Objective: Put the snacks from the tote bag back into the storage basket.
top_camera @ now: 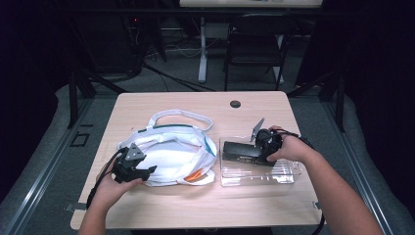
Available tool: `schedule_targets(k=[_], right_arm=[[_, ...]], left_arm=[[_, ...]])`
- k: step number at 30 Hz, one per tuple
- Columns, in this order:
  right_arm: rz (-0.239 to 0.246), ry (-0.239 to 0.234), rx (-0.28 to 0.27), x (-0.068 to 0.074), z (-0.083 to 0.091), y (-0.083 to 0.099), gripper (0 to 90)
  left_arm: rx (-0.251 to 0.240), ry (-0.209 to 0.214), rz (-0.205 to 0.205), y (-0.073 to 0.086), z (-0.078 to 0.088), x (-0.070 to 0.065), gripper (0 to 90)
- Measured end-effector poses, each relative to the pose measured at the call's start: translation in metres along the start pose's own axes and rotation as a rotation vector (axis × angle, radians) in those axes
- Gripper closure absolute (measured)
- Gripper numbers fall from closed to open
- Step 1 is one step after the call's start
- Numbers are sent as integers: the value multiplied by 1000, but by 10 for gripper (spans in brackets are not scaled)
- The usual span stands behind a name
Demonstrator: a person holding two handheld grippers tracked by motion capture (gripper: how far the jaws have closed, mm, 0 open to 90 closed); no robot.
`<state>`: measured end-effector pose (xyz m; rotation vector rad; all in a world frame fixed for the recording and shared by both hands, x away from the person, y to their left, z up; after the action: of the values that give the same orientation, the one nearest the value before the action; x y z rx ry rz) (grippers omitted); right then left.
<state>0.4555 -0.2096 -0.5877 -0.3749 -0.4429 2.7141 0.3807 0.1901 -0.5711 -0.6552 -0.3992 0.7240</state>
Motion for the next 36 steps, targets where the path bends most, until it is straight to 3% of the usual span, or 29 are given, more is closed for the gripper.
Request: schedule_targets(k=[5,6,11,14,15,20,22,24,25,28,32,36], right_arm=[[-91,-34,-27,4,12,-5,346],[-95,-39,61,4,20,-1,348],[-191,-9,24,6,29,0,364],[-210,16,47,5,33,5,365],[-239,19,27,6,31,6,364],[-267,16,49,7,36,15,356],[-307,29,40,7,36,20,352],[-304,34,55,6,38,22,349],[-321,53,55,6,39,26,349],[-347,47,41,8,38,30,345],[-351,42,76,8,35,39,331],[-368,46,67,10,33,44,329]], left_arm=[[-19,8,2,-6,0,0,410],[-20,10,0,-7,1,1,410],[-40,7,8,-12,2,3,411],[-37,-3,4,-13,2,5,411],[-36,-8,0,-14,1,6,410],[-32,-17,-3,-16,1,7,411],[-37,-18,-7,-17,1,7,411],[-35,-19,-7,-18,2,7,411],[-40,-15,-5,-18,2,6,410],[-40,-14,-5,-19,2,7,411],[-43,-16,-5,-19,1,7,411],[-45,-15,-4,-20,1,8,411]])
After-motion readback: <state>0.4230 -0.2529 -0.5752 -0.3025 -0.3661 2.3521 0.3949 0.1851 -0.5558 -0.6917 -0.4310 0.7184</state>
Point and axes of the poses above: each handheld gripper's, and its own axes: z roughly backward along the jaws, y roughly out of its underside, x roughly to its left, the point moved 8 cm from there along -z, roughly forward along the jaws, and after that the axes turned 1 degree about -x, right-handed, at the moved point
